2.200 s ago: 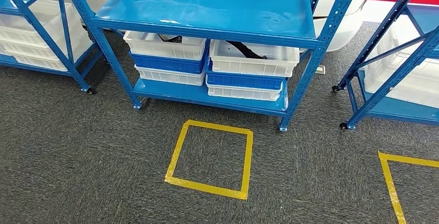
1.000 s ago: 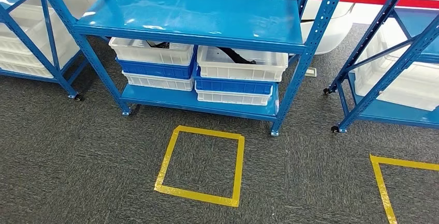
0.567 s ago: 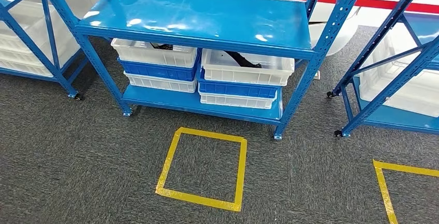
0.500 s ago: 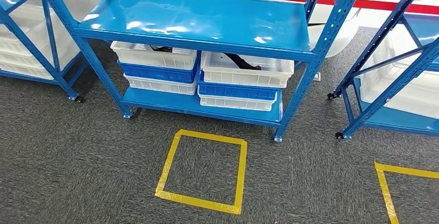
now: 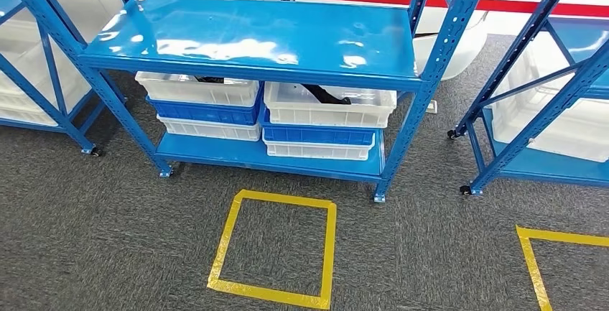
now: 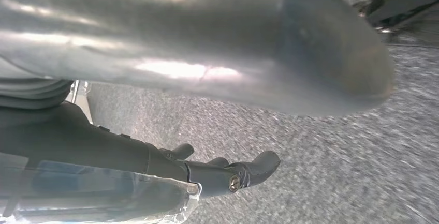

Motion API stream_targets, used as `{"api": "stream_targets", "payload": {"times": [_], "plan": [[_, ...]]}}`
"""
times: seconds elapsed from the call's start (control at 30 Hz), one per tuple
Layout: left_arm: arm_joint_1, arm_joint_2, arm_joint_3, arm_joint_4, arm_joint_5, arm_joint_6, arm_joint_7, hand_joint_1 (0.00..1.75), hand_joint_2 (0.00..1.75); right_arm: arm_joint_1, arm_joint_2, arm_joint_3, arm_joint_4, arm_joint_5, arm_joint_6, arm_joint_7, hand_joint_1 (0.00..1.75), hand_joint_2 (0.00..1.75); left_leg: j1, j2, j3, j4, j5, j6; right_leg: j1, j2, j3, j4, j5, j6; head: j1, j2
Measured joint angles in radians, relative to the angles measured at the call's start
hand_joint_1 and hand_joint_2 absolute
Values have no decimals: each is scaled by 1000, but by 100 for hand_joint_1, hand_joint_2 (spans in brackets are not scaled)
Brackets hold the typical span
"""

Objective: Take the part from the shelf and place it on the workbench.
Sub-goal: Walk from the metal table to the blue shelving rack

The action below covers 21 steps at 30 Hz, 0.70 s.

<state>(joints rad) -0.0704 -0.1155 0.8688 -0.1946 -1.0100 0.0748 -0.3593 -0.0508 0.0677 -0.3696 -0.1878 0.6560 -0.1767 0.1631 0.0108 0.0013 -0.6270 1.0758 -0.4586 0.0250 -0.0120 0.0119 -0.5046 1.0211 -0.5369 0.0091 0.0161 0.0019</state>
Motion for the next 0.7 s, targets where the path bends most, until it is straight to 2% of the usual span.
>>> {"api": "stream_targets", "payload": {"times": [0.07,0.13,0.2,0.23,0.3,0.33,0.37,0.4,0.43,0.47,0.5,0.53,0.6,0.67,0.7], "plan": [[-1,1,0,0,-1,0,0,0,0,-2,3,0,0,0,0,1,0,0,-9,1,14,-26,-10,6,2,1,2,-4,-9,12,-1,0],[-1,0,0,0,-1,0,-1,0,0,-4,3,0,0,0,0,3,0,0,-11,0,29,-41,-11,14,2,-2,10,-8,-14,23,-1,0],[0,0,1,0,-1,0,-1,0,0,-5,3,0,0,0,0,5,0,0,-6,1,55,-64,-8,25,2,-5,-8,43,-37,25,1,0],[-1,0,2,0,-1,0,-1,0,0,-5,3,0,0,0,0,5,0,0,-4,3,65,-70,-10,29,0,-6,-40,100,-56,24,2,0],[-2,0,2,0,-1,-1,-1,0,0,-4,2,-1,0,0,0,5,0,0,-4,3,77,-73,-21,33,-1,-6,-125,227,-91,25,3,0],[-2,0,3,0,-1,-1,-1,0,0,-3,2,-1,0,0,0,5,0,0,-5,1,84,-73,-28,33,-1,-6,-157,261,-89,32,3,0],[-1,-1,3,0,-1,-2,-1,0,0,-1,1,-1,0,0,0,5,0,0,-4,-1,92,-73,-35,32,-2,-6,-170,257,-71,41,3,0],[0,-2,3,0,-1,-2,-1,0,0,1,1,-1,0,0,0,6,0,0,-4,-3,103,-73,-43,30,-4,-7,-163,213,-35,53,3,0],[1,-2,3,0,-1,-3,-1,0,0,2,0,-1,0,0,0,6,0,0,-3,-5,113,-72,-52,26,-6,-9,-141,141,10,64,3,0],[1,-2,4,0,-1,-3,-1,0,0,3,1,-2,0,0,0,6,0,0,-4,-5,121,-72,-61,21,-7,-12,-119,77,46,67,3,0],[1,-2,4,0,-2,-3,-1,0,0,2,1,-2,0,-1,0,7,0,0,-6,-6,128,-72,-71,15,-6,-13,-99,28,71,63,2,0],[0,-2,4,0,-2,-3,-1,0,0,1,1,-2,0,-1,0,7,0,0,-8,-5,131,-72,-79,9,-4,-14,-88,3,80,52,2,0],[-2,-2,4,0,-4,-3,-2,0,0,-2,1,-2,0,-2,0,7,0,0,-8,-4,137,-76,-89,-2,0,-12,-81,-1,75,28,0,0],[-3,-2,4,0,-4,-3,-2,0,0,-1,0,-3,0,-2,0,9,0,0,-3,-4,137,-62,-102,-11,-7,-11,-71,-6,70,13,0,0],[-3,-3,4,-1,-4,-3,-2,0,0,0,0,-3,0,-1,0,10,0,0,-1,-4,124,-32,-117,-15,-11,-10,-64,-8,67,5,-1,0]]}}
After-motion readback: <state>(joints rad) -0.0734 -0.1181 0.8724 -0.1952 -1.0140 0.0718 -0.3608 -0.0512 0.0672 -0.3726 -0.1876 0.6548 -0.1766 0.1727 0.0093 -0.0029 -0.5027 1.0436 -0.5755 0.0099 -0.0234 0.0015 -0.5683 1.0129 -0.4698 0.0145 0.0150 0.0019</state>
